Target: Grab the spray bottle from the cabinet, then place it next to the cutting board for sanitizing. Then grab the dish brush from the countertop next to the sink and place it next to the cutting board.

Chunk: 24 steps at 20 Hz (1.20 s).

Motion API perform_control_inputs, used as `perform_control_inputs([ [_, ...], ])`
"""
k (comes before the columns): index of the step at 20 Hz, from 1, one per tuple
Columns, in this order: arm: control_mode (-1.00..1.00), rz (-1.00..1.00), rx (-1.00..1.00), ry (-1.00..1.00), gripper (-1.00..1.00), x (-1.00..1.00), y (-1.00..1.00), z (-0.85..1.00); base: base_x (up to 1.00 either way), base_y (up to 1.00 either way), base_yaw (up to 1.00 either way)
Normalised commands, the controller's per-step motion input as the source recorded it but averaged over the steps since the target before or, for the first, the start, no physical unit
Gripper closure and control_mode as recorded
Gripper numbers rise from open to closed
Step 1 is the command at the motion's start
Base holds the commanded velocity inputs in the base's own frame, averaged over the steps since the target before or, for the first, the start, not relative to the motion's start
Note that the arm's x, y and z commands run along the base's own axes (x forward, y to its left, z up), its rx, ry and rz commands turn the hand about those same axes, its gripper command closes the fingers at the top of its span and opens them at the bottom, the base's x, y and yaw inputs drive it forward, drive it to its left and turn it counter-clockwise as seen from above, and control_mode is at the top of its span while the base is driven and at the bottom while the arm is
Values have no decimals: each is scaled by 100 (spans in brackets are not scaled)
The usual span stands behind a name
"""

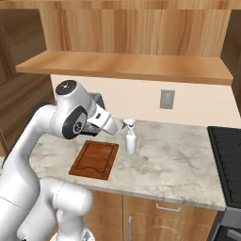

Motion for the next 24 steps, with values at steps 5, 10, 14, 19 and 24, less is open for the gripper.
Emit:
perform_control_inputs([
  [5,-100,0,0,1,-100,-23,13,0,0,0,0],
  [10,100,0,0,0,-100,0,0,0,-80,6,1],
  [14,100,0,0,0,-100,0,0,0,-95,16,4],
  [19,100,0,0,0,-100,0,0,0,-87,18,4],
  [24,100,0,0,0,-100,0,0,0,-4,39,5],
])
